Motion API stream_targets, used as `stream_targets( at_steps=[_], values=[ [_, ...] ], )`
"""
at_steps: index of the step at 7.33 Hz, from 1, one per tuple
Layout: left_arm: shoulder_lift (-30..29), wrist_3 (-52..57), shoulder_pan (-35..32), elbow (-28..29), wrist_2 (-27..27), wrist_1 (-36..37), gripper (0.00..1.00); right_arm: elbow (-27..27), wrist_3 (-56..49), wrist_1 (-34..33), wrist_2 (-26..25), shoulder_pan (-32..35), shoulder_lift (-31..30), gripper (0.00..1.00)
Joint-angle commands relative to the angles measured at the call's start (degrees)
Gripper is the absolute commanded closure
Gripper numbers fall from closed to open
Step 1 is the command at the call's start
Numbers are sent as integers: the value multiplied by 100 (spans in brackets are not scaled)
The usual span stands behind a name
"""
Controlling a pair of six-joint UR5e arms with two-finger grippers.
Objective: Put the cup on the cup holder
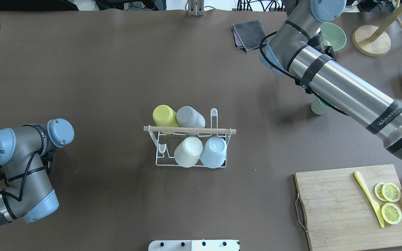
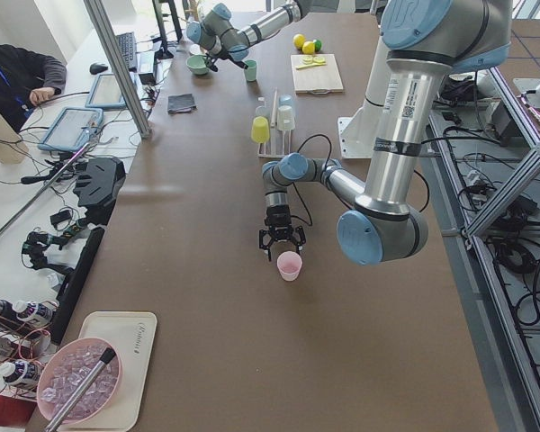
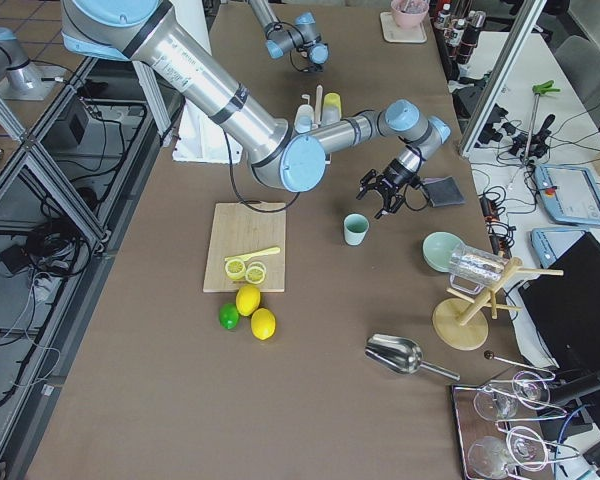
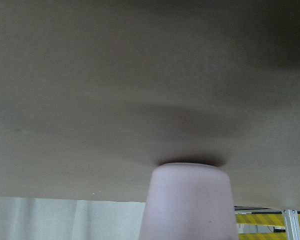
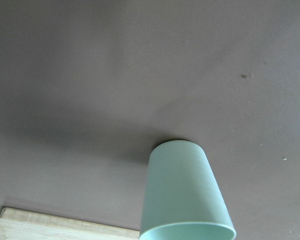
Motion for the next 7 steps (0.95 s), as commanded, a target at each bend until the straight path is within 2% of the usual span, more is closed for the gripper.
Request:
stream_targets(
  at_steps=[1,2,7],
  values=[
    [116,-168,72,-28,0,-17,2,-59,-56,-38,-270,-126,25,0],
    [143,-169,90,-37,0,-43,2,-41,-169,-30,-576,-231,104,0],
    [459,-240,90,-63,0,-333,2,-409,-601,41,-632,-346,43,0]
  ],
)
